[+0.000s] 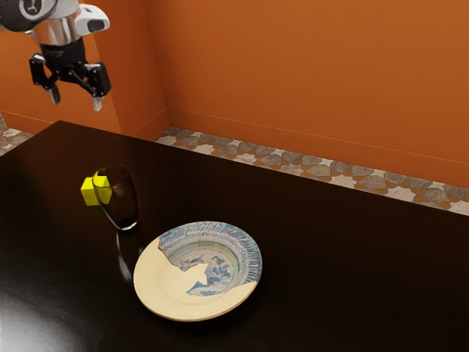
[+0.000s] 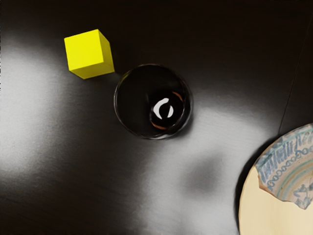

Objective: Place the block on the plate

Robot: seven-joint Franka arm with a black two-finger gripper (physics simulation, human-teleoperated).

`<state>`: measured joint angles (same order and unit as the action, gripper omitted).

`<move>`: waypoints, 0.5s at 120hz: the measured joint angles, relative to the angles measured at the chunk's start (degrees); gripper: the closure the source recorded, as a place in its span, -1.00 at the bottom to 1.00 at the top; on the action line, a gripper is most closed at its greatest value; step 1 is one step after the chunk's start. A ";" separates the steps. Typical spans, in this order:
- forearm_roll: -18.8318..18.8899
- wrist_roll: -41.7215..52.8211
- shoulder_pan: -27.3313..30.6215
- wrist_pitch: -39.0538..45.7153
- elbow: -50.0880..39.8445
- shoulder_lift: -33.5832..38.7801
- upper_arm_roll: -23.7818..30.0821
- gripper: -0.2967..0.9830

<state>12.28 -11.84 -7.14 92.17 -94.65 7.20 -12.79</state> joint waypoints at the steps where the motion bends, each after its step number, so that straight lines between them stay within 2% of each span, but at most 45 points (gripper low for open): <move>1: 0.02 -0.15 0.00 0.03 0.00 -0.03 0.01 -0.54; 19: 0.31 -2.51 0.21 0.41 -0.13 -0.44 -0.03 -0.54; 29: 0.14 -3.59 2.26 0.64 -0.19 -3.03 -0.10 -0.54; 47: -4.81 -5.33 6.84 3.30 0.36 -10.15 -0.45 -0.54; 60: -7.35 -6.23 11.99 5.19 4.69 -17.90 -0.54 -0.53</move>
<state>4.93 -18.06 4.85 97.37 -89.96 -10.70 -13.33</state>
